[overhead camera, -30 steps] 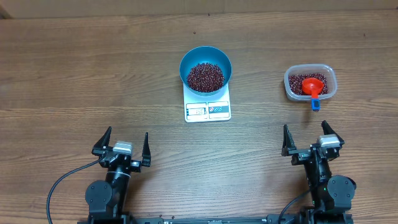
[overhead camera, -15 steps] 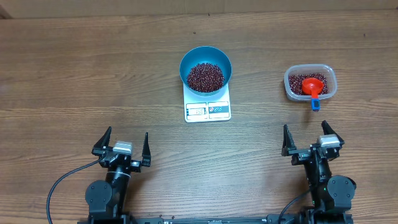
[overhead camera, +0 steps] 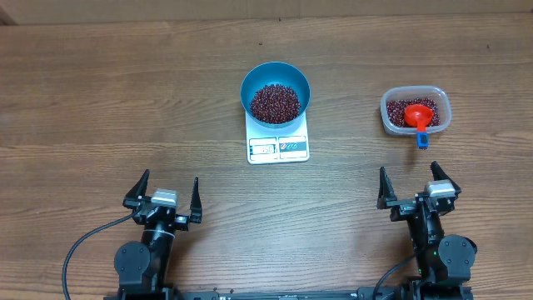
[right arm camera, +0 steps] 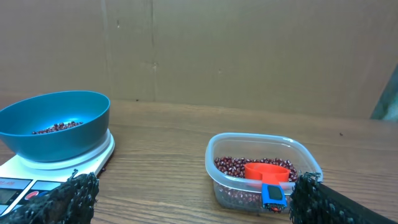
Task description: Scoop item into bowl and weigh 150g on scale
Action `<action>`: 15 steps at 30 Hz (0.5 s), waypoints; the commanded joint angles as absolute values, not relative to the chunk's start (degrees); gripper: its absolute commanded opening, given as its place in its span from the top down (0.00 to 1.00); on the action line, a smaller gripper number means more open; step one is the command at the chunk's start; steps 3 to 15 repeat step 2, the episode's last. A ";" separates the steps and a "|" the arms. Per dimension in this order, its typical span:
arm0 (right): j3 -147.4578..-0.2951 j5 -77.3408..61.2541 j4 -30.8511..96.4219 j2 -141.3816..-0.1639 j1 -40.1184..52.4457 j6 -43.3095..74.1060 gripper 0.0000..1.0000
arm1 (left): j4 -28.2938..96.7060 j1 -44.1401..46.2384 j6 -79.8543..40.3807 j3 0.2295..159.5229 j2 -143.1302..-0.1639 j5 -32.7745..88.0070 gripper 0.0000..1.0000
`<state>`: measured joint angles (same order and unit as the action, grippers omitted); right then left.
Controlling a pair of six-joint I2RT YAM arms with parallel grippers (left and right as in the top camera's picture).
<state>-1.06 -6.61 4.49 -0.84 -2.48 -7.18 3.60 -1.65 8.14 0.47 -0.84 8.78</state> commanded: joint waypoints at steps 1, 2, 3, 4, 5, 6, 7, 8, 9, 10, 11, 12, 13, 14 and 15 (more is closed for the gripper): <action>-0.45 -6.46 4.32 -0.12 -2.09 -7.35 0.00 | 3.77 -1.85 9.02 0.27 -0.25 8.43 0.00; -0.45 -6.46 4.32 -0.12 -2.09 -7.35 0.00 | 3.77 -1.85 9.02 0.27 -0.25 8.43 0.00; -0.45 -6.46 4.32 -0.12 -2.09 -7.35 0.00 | 3.77 -1.85 9.02 0.27 -0.25 8.43 0.00; -0.45 -6.46 4.32 -0.12 -2.09 -7.35 0.00 | 3.77 -1.85 9.02 0.27 -0.25 8.43 0.00; -0.45 -6.46 4.32 -0.12 -2.09 -7.35 0.00 | 3.77 -1.85 9.02 0.27 -0.25 8.43 0.00; -0.45 -6.46 4.32 -0.12 -2.09 -7.35 0.00 | 3.77 -1.85 9.02 0.27 -0.25 8.43 0.00; -0.45 -6.46 4.32 -0.12 -2.09 -7.35 0.00 | 3.77 -1.85 9.02 0.27 -0.25 8.43 0.00; -0.45 -6.46 4.32 -0.12 -2.09 -7.35 0.00 | 3.77 -1.85 9.02 0.27 -0.25 8.43 0.00; -0.45 -6.46 4.32 -0.12 -2.09 -7.35 0.00 | 3.77 -1.85 9.02 0.27 -0.25 8.43 0.00; -0.45 -6.46 4.32 -0.12 -2.09 -7.35 0.00 | 3.77 -1.85 9.02 0.27 -0.25 8.43 0.00; -0.45 -6.46 4.32 -0.12 -2.09 -7.35 0.00 | 3.77 -1.85 9.02 0.27 -0.25 8.43 0.00; -0.45 -6.46 4.32 -0.12 -2.09 -7.35 0.00 | 3.77 -1.85 9.02 0.27 -0.25 8.43 0.00; -0.45 -6.46 4.32 -0.12 -2.09 -7.35 0.00 | 3.77 -1.85 9.02 0.27 -0.25 8.43 0.00; -0.45 -6.46 4.32 -0.12 -2.09 -7.35 0.00 | 3.77 -1.85 9.02 0.27 -0.25 8.43 0.00; -0.45 -6.46 4.32 -0.12 -2.09 -7.35 0.00 | 3.77 -1.85 9.02 0.27 -0.25 8.43 0.00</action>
